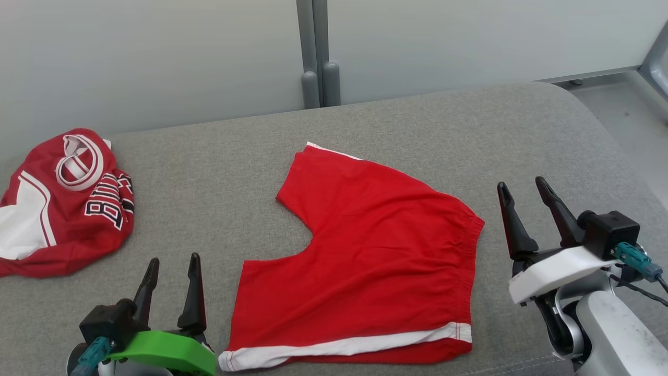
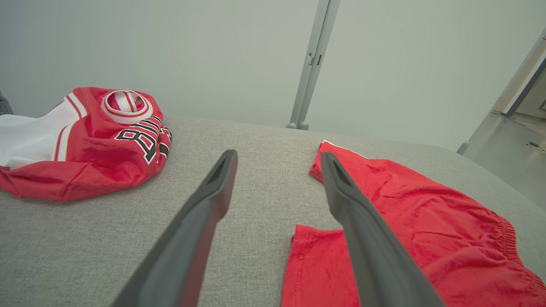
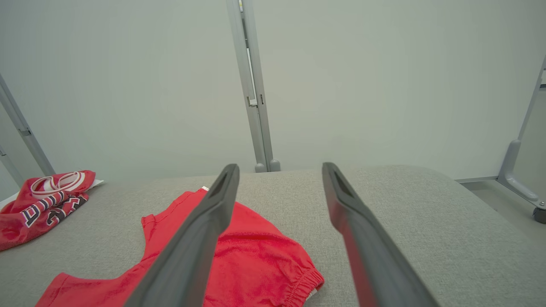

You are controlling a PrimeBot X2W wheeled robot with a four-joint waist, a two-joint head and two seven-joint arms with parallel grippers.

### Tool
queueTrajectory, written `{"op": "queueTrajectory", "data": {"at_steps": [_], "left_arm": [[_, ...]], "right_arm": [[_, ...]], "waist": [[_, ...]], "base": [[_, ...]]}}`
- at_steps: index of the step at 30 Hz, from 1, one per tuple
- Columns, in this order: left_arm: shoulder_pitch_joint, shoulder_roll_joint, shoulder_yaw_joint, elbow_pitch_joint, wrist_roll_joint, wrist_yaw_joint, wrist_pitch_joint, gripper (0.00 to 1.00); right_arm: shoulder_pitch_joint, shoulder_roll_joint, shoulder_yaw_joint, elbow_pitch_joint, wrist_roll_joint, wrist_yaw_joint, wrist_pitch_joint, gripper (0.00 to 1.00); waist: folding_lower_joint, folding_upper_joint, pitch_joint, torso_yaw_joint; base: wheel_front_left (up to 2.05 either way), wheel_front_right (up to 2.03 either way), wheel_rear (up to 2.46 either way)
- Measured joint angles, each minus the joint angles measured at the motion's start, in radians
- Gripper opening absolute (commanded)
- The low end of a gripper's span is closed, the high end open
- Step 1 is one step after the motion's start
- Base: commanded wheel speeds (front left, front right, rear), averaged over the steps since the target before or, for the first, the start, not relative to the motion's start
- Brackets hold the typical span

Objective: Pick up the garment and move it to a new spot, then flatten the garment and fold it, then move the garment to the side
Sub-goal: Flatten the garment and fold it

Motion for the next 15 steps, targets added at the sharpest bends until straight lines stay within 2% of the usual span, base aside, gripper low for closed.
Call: {"op": "queueTrajectory", "data": {"at_steps": [15], "left_arm": [[0.013,-0.030,0.024,0.006,0.026,0.008,0.000,1.00]], "right_arm": [[0.041,0.014,0.000,0.001,-0.019,0.000,0.000,1.00]], "waist": [[0.0000,0.0000,-0.007,0.004]], "base": [[0.00,0.00,0.00]]}}
